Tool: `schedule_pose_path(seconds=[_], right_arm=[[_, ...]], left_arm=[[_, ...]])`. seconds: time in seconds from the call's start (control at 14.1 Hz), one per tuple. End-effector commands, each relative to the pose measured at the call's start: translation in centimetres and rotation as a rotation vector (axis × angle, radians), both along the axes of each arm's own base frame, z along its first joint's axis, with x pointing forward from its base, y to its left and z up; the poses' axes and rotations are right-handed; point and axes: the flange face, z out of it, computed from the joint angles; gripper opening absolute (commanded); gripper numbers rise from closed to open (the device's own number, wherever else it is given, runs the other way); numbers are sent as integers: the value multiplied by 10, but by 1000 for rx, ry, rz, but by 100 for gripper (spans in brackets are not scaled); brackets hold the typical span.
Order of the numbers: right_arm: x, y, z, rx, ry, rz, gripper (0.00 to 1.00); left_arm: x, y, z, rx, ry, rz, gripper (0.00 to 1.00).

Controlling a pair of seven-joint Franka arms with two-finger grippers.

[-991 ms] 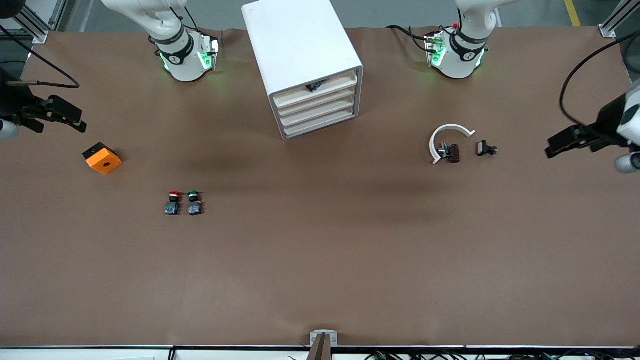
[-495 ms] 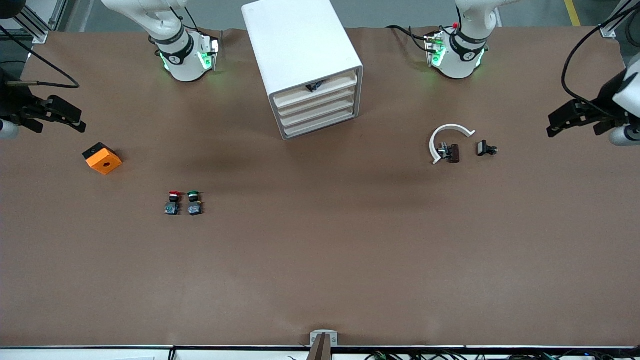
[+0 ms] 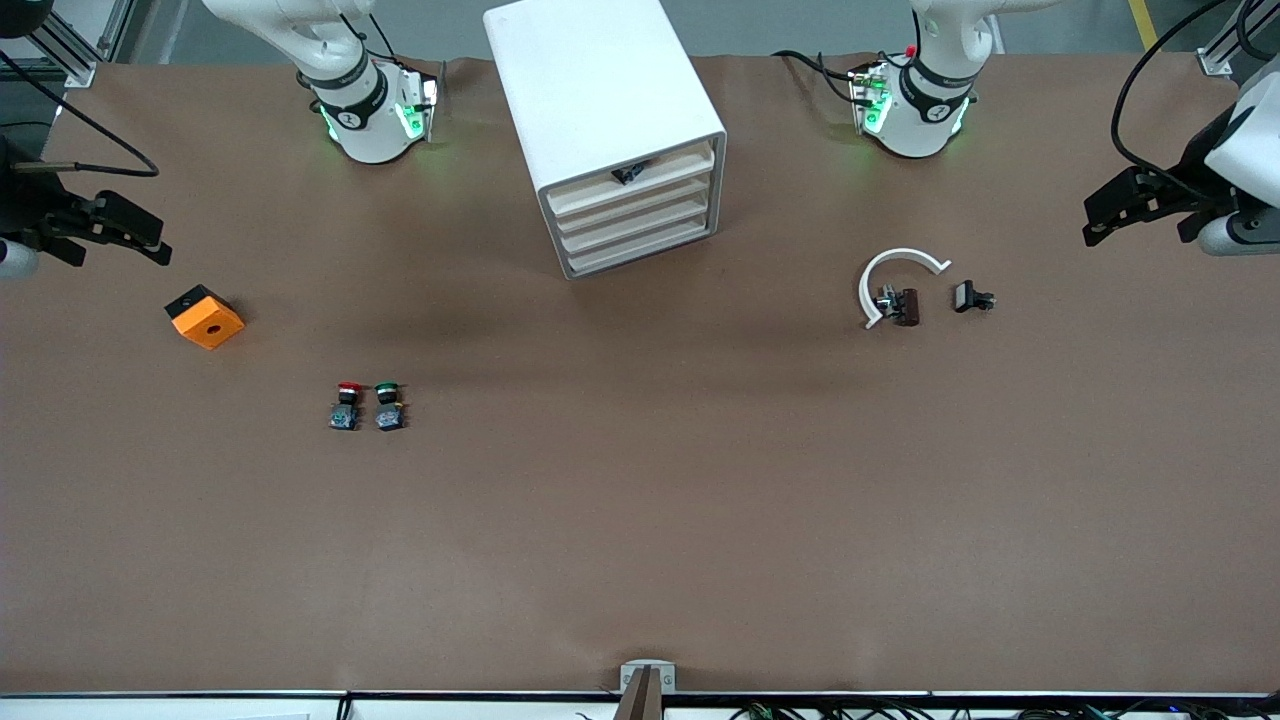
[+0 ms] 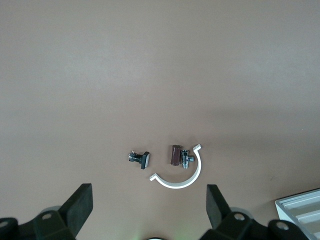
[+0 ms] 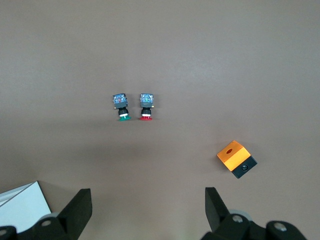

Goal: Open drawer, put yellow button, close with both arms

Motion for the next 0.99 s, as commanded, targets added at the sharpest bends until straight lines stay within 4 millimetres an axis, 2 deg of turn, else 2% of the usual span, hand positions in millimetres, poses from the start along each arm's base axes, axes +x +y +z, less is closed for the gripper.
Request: schedule_pose_path(seconds=[0.0,0.64,0.92], right_arm=[[-2,-2,5,-18,-5,9,100],[-2,-3,10,-21,-14,7,100],[-2,-2,9,-20,-12,9,100]], left_arm=[[-8,3,2,-6,5,6,100],[14,8,-10,3,21,-1,100],[21,9,-3,-3,3,2,100]])
